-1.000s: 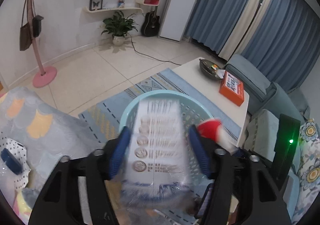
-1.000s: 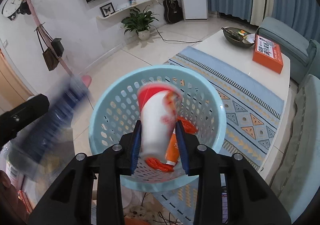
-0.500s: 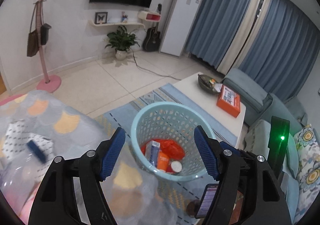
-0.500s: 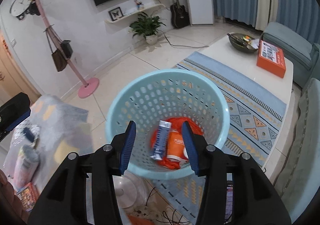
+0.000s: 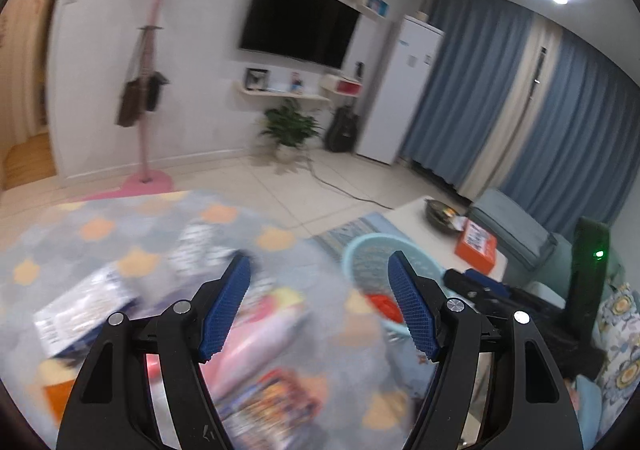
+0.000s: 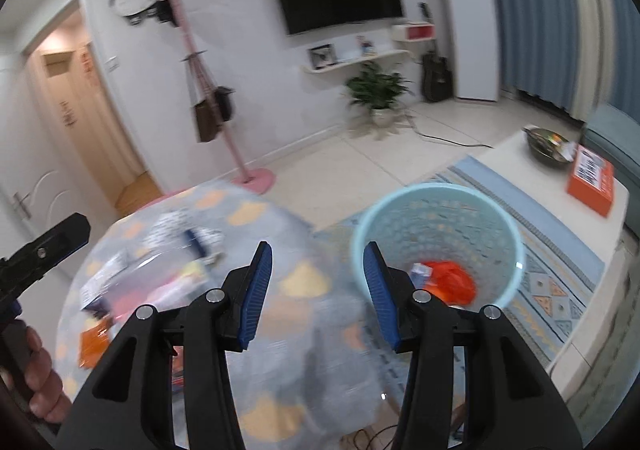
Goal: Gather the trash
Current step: 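Return both tools to the table above the remaining trash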
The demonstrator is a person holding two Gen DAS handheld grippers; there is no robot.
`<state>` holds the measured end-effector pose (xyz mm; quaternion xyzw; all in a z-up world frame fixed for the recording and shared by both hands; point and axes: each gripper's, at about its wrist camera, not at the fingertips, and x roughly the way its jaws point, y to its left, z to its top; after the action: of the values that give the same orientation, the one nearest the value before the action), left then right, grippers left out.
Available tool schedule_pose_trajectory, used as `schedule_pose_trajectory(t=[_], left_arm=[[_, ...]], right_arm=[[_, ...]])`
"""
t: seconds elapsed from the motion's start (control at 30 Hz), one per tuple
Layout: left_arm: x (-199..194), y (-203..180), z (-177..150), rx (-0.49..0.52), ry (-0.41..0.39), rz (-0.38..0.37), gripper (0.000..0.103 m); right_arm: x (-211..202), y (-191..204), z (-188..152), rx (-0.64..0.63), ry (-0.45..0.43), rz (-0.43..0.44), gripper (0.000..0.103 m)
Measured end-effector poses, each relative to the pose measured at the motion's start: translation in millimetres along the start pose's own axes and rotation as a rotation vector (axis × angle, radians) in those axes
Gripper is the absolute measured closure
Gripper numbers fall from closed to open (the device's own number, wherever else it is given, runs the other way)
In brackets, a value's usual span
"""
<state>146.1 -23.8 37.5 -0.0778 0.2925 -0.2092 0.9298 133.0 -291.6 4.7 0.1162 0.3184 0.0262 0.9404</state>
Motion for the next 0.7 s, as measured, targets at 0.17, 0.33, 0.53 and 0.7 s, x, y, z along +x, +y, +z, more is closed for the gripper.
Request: schedule_pose_trajectory(t=[0.17, 0.33, 0.53, 0.7], left_arm=[[-36, 49, -18, -0.034, -0.001, 0.127, 0.033], [-57, 104, -44, -0.104, 0.048, 0.239, 0.033], [-57, 170, -66, -0.187, 0.114, 0.363, 0.033], [-45, 203, -76, -0.225, 0.157, 0.368, 0.035]], right_arm=[[0, 51, -19, -0.085, 0.034, 0.091, 0.048], [10, 93, -48, -0.148, 0.113, 0.177, 0.039], [17, 130, -78, -0.217, 0.174, 0.221, 0.031], [20, 157, -97, -0.285, 0.19, 0.202, 0.024]])
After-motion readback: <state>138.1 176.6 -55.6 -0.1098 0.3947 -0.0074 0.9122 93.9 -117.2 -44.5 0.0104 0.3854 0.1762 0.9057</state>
